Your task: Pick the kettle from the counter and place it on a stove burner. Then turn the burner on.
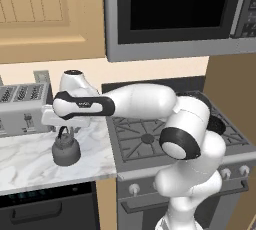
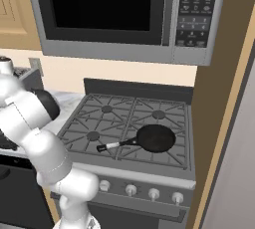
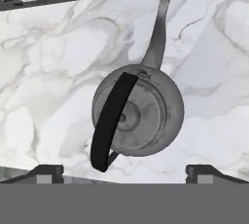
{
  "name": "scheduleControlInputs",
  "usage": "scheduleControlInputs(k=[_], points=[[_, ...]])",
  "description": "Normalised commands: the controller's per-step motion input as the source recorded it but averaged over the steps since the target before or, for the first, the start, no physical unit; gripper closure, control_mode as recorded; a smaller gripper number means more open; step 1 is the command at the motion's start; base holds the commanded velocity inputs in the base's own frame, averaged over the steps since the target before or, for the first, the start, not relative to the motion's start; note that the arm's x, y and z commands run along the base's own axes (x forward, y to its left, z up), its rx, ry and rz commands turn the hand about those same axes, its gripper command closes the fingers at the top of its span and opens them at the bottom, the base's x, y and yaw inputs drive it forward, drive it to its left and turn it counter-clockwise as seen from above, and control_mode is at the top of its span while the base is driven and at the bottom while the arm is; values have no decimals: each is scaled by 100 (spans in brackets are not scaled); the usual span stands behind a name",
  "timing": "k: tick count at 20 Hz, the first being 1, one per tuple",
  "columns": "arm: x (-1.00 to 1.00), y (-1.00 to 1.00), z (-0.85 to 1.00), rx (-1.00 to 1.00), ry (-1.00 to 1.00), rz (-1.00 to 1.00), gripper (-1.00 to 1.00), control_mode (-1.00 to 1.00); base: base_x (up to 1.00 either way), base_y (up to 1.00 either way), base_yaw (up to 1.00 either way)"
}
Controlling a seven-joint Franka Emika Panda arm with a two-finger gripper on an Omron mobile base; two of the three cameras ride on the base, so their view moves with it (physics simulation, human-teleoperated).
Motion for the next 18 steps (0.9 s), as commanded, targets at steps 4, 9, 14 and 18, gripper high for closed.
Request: scheduleControlInputs(k=[4,9,14,18], points=[[18,17,0,0,0,-2,-100,-100,0,0,0],[18,15,-3,0,0,-2,-100,-100,0,0,0],[10,8,-15,-1,3,0,-100,-100,0,0,0],[12,8,-19,-2,2,0,-100,-100,0,0,0]])
